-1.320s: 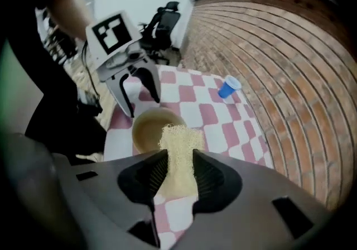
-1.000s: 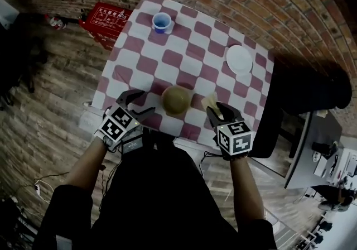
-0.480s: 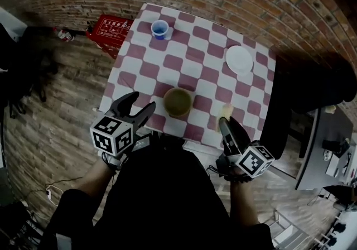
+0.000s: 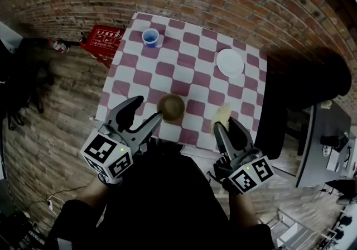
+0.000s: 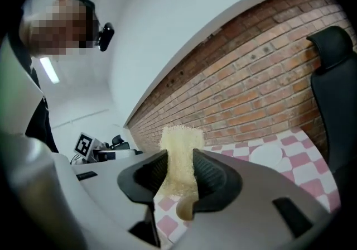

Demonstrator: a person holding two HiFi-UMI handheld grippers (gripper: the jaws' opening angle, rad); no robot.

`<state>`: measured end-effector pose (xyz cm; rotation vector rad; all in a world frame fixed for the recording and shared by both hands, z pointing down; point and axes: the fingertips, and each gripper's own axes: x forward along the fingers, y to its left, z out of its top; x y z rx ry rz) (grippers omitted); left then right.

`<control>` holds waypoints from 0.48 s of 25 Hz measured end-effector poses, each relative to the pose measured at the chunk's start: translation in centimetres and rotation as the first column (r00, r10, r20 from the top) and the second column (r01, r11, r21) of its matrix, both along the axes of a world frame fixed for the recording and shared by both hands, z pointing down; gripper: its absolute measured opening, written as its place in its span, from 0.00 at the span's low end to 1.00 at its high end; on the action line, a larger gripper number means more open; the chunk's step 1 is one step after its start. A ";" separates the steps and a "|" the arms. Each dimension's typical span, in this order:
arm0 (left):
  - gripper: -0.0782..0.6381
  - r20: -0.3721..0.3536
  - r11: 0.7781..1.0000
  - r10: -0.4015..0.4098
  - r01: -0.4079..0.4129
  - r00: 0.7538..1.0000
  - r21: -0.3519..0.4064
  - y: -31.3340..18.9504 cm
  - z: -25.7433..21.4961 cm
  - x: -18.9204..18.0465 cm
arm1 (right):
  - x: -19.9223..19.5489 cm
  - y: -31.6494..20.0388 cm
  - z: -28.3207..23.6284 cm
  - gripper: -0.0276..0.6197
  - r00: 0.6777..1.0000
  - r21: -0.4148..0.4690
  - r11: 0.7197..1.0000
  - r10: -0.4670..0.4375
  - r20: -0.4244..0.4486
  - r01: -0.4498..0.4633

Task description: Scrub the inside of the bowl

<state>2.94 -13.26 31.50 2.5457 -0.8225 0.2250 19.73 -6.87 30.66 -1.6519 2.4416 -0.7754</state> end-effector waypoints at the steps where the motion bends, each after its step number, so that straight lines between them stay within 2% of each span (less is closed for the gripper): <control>1: 0.50 0.008 0.999 0.009 -0.009 1.000 0.031 0.1 -0.6 0.3 | -0.1 -0.1 -0.3 0.28 1.000 0.012 1.000 0.004 -0.012 -0.003; 5: 0.50 0.061 0.991 0.036 -0.044 0.997 0.126 0.4 -1.6 0.9 | -0.1 -0.4 -0.4 0.28 0.997 0.029 0.999 0.034 -0.068 -0.032; 12: 0.50 0.078 0.992 0.038 -0.047 0.996 0.115 0.1 -0.7 0.6 | -0.6 -0.6 -0.2 0.28 0.995 0.026 0.999 0.034 -0.095 -0.032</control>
